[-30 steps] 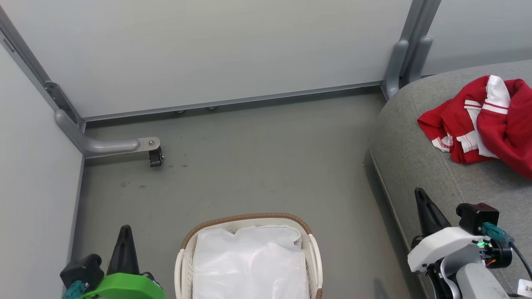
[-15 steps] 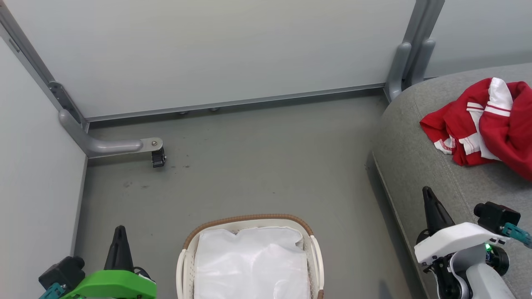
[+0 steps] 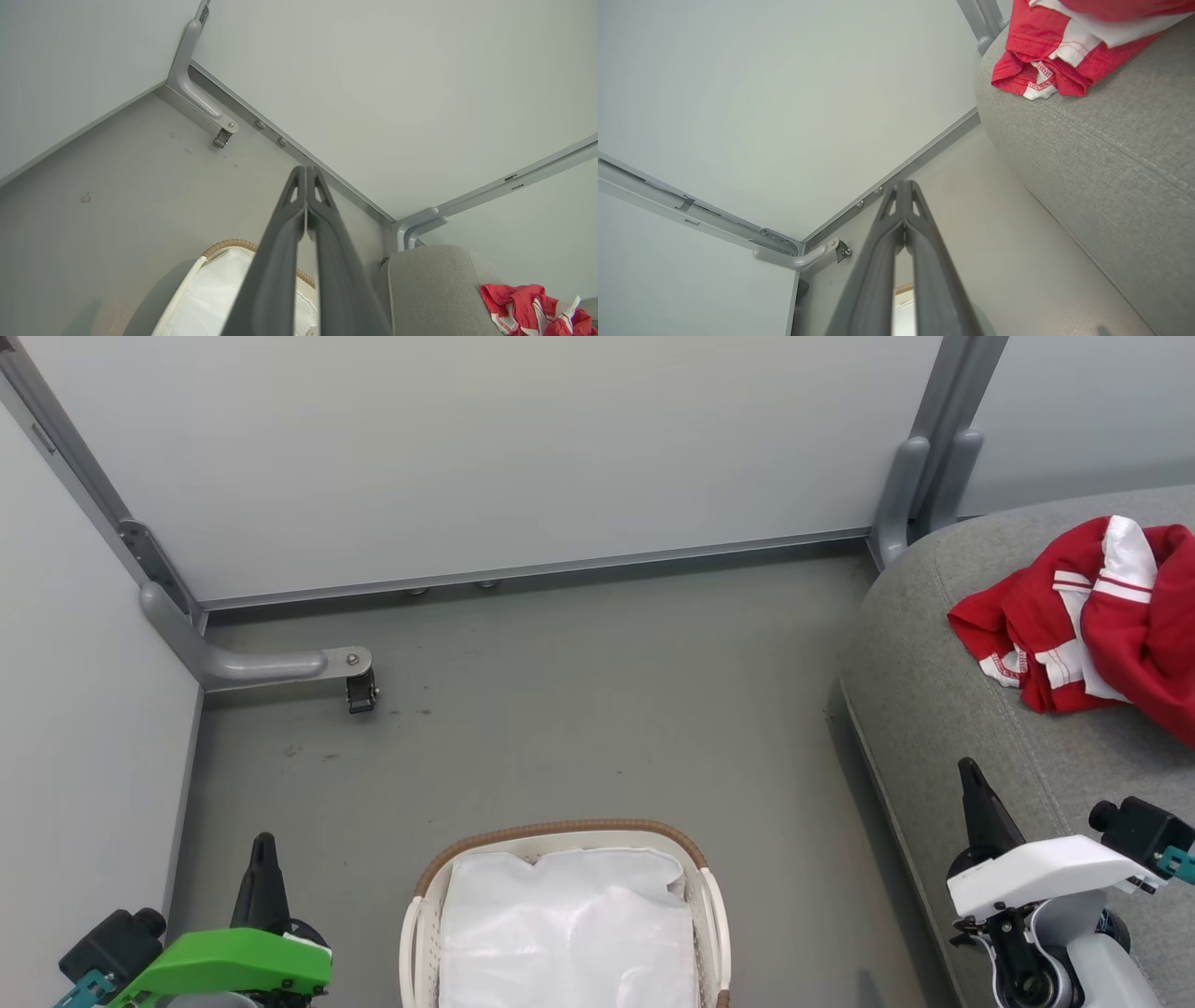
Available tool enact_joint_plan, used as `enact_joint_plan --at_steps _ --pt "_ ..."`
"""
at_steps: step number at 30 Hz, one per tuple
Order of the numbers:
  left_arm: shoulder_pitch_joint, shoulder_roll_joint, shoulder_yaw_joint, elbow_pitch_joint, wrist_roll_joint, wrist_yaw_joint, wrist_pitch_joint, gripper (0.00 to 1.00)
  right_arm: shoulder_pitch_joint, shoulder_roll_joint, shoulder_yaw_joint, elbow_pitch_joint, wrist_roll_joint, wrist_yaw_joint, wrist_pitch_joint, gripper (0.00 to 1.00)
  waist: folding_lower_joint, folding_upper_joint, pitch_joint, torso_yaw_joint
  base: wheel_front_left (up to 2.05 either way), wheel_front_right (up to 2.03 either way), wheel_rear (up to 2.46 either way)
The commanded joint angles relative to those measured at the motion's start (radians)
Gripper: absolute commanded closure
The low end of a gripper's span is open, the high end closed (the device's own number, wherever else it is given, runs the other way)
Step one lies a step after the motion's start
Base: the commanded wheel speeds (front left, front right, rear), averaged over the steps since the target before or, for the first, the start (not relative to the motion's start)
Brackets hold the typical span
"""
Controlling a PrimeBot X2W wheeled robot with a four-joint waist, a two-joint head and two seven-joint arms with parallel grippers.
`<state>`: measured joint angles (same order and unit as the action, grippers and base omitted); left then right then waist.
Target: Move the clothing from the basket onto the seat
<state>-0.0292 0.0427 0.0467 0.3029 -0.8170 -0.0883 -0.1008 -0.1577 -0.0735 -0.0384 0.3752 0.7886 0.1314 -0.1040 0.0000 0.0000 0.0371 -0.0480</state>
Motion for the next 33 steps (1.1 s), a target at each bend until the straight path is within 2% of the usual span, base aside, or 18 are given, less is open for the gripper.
enact_joint_plan --at_steps 1,33 --pt "-0.030 0.006 0.007 -0.014 -0.037 -0.008 0.007 1.00 -0.003 -0.002 -0.007 -0.020 0.038 0.000 0.010 1.00 0.0000 0.0000 -0.001 0.001 0.00 0.00 0.00" --pt "-0.059 0.008 0.036 -0.036 -0.383 -0.025 0.102 1.00 0.022 0.009 -0.040 -0.073 0.397 -0.001 0.107 1.00 0.0000 0.0000 -0.013 0.018 0.00 0.00 0.00"
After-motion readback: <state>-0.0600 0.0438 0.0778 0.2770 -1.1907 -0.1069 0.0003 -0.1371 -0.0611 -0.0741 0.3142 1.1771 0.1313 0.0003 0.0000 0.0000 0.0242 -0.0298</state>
